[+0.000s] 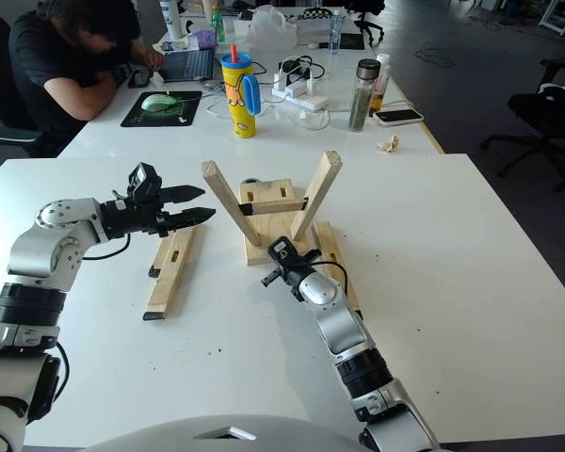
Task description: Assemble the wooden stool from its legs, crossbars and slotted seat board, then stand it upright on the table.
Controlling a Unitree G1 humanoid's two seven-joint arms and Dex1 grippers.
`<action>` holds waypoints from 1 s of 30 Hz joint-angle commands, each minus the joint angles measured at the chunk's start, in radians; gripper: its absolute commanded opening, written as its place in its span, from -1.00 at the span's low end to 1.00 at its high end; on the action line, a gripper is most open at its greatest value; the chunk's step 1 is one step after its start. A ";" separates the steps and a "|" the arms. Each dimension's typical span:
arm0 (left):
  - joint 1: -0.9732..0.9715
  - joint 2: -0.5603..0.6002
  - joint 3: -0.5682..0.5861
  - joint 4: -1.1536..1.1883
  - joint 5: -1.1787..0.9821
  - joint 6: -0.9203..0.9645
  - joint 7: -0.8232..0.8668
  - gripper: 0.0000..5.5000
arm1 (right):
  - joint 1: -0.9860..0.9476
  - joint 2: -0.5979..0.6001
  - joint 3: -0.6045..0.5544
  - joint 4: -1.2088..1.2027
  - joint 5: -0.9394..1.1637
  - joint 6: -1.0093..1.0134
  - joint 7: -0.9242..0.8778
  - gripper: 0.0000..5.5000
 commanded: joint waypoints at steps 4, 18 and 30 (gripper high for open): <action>-0.133 0.012 0.237 0.060 -0.126 0.050 0.092 0.19 | 0.025 -0.004 0.019 0.165 0.019 0.088 0.050 -1.00; -0.435 -0.231 0.286 -0.106 -0.295 0.120 0.530 -0.25 | 0.007 -0.002 0.036 0.234 0.020 0.054 0.070 -1.00; -0.157 -0.345 -0.016 0.101 0.079 0.031 0.711 -0.25 | -0.019 0.017 0.035 0.298 0.023 0.049 0.074 -1.00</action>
